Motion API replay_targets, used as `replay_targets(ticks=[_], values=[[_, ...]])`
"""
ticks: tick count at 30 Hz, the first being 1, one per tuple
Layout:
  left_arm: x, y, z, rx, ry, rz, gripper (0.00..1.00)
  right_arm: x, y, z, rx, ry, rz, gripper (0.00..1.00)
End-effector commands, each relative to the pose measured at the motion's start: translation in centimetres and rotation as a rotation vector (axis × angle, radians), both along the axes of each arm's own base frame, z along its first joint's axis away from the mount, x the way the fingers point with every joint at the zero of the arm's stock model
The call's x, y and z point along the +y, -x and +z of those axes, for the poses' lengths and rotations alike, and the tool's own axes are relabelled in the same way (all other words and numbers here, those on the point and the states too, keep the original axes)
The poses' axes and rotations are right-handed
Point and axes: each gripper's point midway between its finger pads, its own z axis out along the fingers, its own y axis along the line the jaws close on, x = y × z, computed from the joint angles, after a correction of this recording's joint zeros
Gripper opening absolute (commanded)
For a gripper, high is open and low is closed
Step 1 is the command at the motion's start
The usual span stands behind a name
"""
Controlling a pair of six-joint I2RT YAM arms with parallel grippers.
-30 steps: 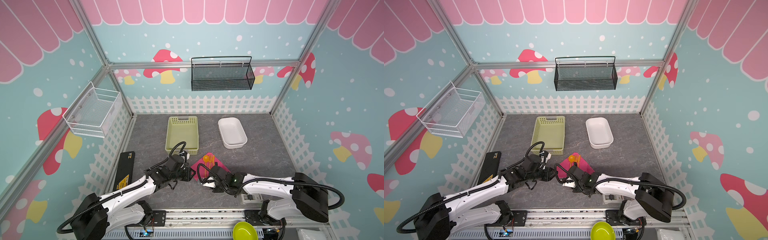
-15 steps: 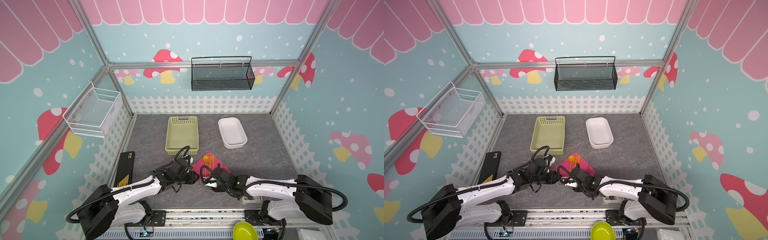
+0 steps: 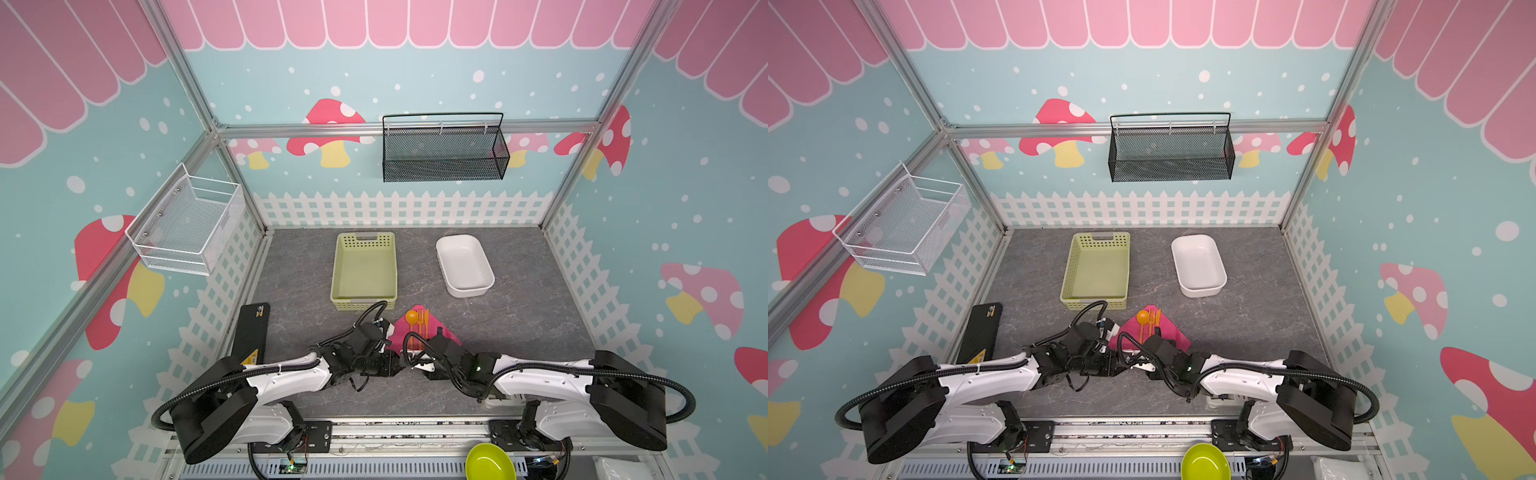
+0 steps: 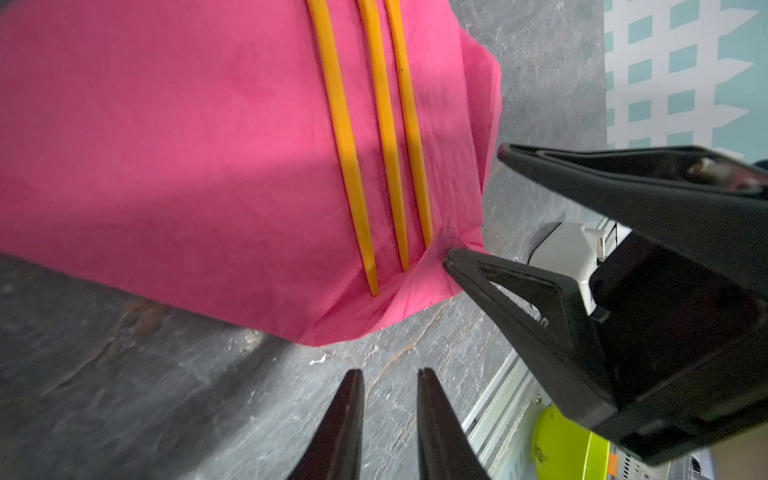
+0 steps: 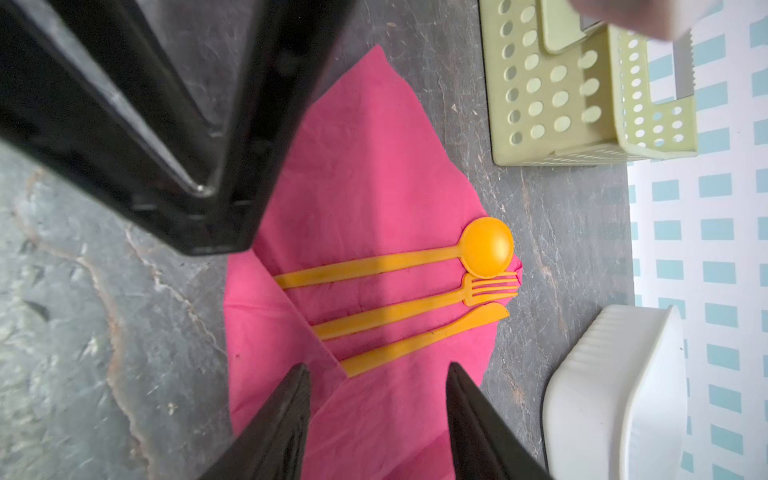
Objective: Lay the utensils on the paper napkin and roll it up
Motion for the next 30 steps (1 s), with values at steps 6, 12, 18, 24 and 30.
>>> replay_targets(ticks=[6, 12, 18, 24, 30], values=[[-1.3, 0.5, -0.9, 0.066, 0.053, 0.002, 0.24, 0.2, -0.2, 0.7, -0.031, -0.022, 0.013, 0.55], [-1.7, 0.2, -2.2, 0.098, 0.038, 0.017, 0.23, 0.5, -0.1, 0.9, -0.028, -0.035, 0.018, 0.55], [-2.0, 0.0, -2.5, 0.109, 0.039, 0.03, 0.22, 0.5, 0.8, 1.6, 0.01, -0.056, 0.042, 0.55], [-2.0, -0.3, -2.5, 0.102, 0.039, 0.041, 0.21, 0.4, 4.2, 0.6, 0.149, -0.055, 0.162, 0.58], [-1.9, -0.3, -2.7, 0.106, 0.032, 0.047, 0.21, -0.7, 3.5, -1.1, 0.144, 0.016, 0.107, 0.59]])
